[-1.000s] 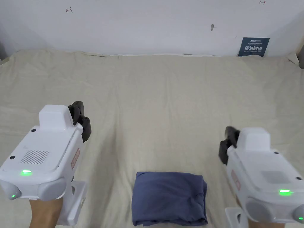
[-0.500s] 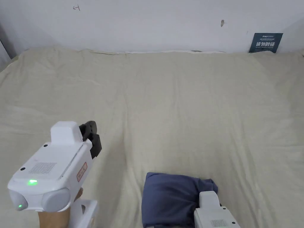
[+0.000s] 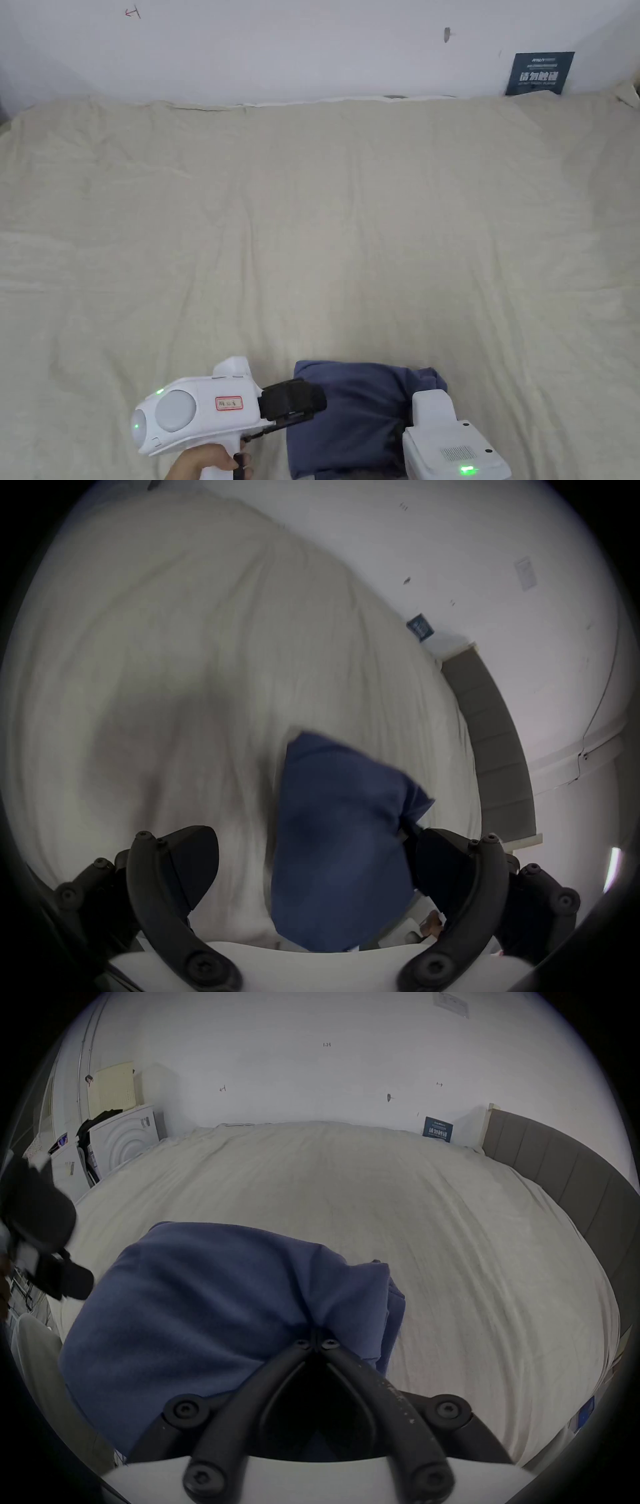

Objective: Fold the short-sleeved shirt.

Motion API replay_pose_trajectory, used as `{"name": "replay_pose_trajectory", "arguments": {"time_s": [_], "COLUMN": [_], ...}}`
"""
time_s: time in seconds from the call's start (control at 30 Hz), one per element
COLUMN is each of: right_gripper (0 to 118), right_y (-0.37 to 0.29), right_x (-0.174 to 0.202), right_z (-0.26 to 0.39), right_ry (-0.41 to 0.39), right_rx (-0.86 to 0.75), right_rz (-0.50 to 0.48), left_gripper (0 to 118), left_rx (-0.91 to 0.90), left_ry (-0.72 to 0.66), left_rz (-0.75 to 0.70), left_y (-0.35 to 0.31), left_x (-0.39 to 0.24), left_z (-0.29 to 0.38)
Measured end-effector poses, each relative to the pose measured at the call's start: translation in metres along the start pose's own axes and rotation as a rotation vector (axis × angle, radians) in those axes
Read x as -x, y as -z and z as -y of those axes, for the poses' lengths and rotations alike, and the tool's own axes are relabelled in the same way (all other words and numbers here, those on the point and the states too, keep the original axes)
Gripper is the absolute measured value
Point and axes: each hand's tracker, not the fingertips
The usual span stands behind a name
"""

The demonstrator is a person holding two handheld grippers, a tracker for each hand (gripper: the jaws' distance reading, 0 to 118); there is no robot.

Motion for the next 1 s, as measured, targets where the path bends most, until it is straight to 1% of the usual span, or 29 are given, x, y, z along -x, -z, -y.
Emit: {"name": "replay_pose_trajectory", "arguments": {"time_s": [0.03, 0.07, 0.13, 0.17, 0.23, 0.27, 0.3, 0.33, 0.37, 0.4, 0.43, 0.47, 0.53, 0.57, 0.67, 0.7, 0.77, 0.83, 1.0], "right_gripper": [1, 1, 1, 1, 1, 1, 1, 1, 1, 1, 1, 1, 1, 1, 1, 1, 1, 1, 1], "right_y": [0.0, -0.001, 0.001, 0.001, 0.002, 0.002, 0.002, 0.002, 0.003, 0.003, 0.003, 0.003, 0.002, 0.0, -0.012, -0.018, -0.029, -0.038, -0.055], "right_x": [-0.001, -0.001, -0.002, -0.003, -0.003, -0.004, -0.004, -0.005, -0.006, -0.007, -0.007, -0.009, -0.011, -0.012, -0.011, -0.011, -0.012, -0.012, -0.007], "right_z": [0.0, 0.0, 0.0, 0.0, 0.001, 0.001, 0.001, 0.001, 0.001, 0.001, 0.0, -0.001, -0.006, -0.01, -0.024, -0.031, -0.046, -0.061, -0.096], "right_ry": [0.002, 0.005, 0.007, 0.011, 0.019, 0.022, 0.025, 0.029, 0.034, 0.041, 0.048, 0.05, 0.06, 0.064, 0.039, 0.045, 0.061, 0.053, 0.036], "right_rx": [-0.001, -0.001, -0.001, -0.001, -0.001, -0.001, -0.001, -0.001, -0.001, 0.001, 0.003, 0.007, 0.019, 0.022, -0.035, -0.059, -0.105, -0.151, -0.242], "right_rz": [-0.003, -0.006, -0.012, -0.014, -0.018, -0.021, -0.022, -0.024, -0.028, -0.032, -0.034, -0.035, -0.048, -0.054, -0.058, -0.059, -0.068, -0.051, -0.037], "left_gripper": [115, 112, 97, 89, 63, 60, 54, 45, 21, 16, 16, 16, 16, 16, 16, 15, 15, 15, 15], "left_rx": [0.026, 0.033, 0.041, 0.013, 0.016, 0.02, 0.022, 0.021, 0.022, 0.022, 0.035, 0.014, -0.014, -0.021, -0.041, -0.052, -0.09, -0.117, -0.172], "left_ry": [0.003, 0.005, 0.032, 0.087, 0.136, 0.123, 0.122, 0.119, 0.109, 0.086, 0.028, 0.004, 0.138, 0.169, 0.174, 0.186, 0.229, 0.261, 0.261], "left_rz": [-0.011, -0.011, -0.002, -0.011, -0.021, -0.015, -0.017, -0.017, -0.012, 0.011, 0.132, 0.099, 0.035, 0.02, 0.034, 0.024, -0.038, -0.101, -0.282], "left_y": [0.008, 0.013, 0.016, 0.016, 0.017, 0.019, 0.016, 0.015, 0.015, 0.013, 0.013, 0.01, 0.004, 0.0, -0.014, -0.022, -0.038, -0.056, -0.115], "left_x": [0.003, 0.004, 0.001, -0.001, -0.004, -0.005, -0.016, -0.016, -0.016, -0.013, -0.01, -0.015, -0.026, -0.029, -0.032, -0.032, -0.025, -0.006, 0.05], "left_z": [0.0, 0.002, 0.005, 0.009, 0.012, 0.013, 0.022, 0.022, 0.021, 0.019, 0.017, 0.018, 0.018, 0.017, 0.004, -0.003, -0.021, -0.044, -0.097]}}
